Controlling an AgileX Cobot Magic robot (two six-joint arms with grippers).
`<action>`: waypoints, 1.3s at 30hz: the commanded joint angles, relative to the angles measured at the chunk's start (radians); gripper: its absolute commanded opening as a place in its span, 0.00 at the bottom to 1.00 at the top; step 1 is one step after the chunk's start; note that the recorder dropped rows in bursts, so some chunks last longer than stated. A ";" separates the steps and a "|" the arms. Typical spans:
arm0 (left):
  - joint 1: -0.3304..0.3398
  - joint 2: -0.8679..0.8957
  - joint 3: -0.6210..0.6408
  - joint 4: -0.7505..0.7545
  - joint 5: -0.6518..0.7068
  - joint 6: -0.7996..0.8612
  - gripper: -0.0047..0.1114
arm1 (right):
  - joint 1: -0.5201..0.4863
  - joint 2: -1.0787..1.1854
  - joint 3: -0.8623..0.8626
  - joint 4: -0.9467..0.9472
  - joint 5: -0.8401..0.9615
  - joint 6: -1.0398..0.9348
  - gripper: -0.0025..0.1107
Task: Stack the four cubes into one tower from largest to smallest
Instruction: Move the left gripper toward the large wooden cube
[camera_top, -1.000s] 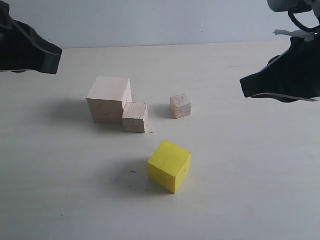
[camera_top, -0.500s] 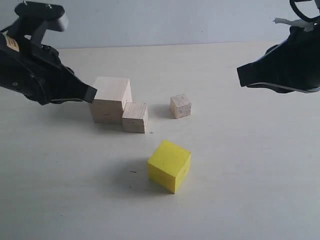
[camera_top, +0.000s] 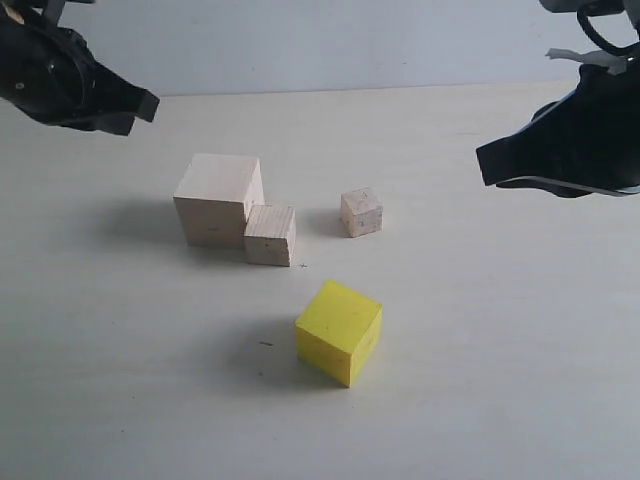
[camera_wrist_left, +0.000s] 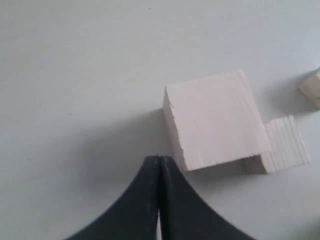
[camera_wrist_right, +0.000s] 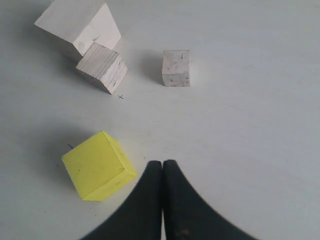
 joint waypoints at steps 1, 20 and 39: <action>0.041 0.115 -0.122 -0.005 0.066 0.021 0.04 | 0.001 0.005 -0.008 0.010 -0.014 -0.011 0.02; 0.061 0.466 -0.295 -0.203 0.142 0.061 0.04 | 0.001 0.005 -0.008 0.013 -0.034 0.015 0.02; -0.047 0.478 -0.291 -0.299 0.179 0.078 0.04 | 0.001 0.005 -0.008 0.013 -0.058 -0.022 0.02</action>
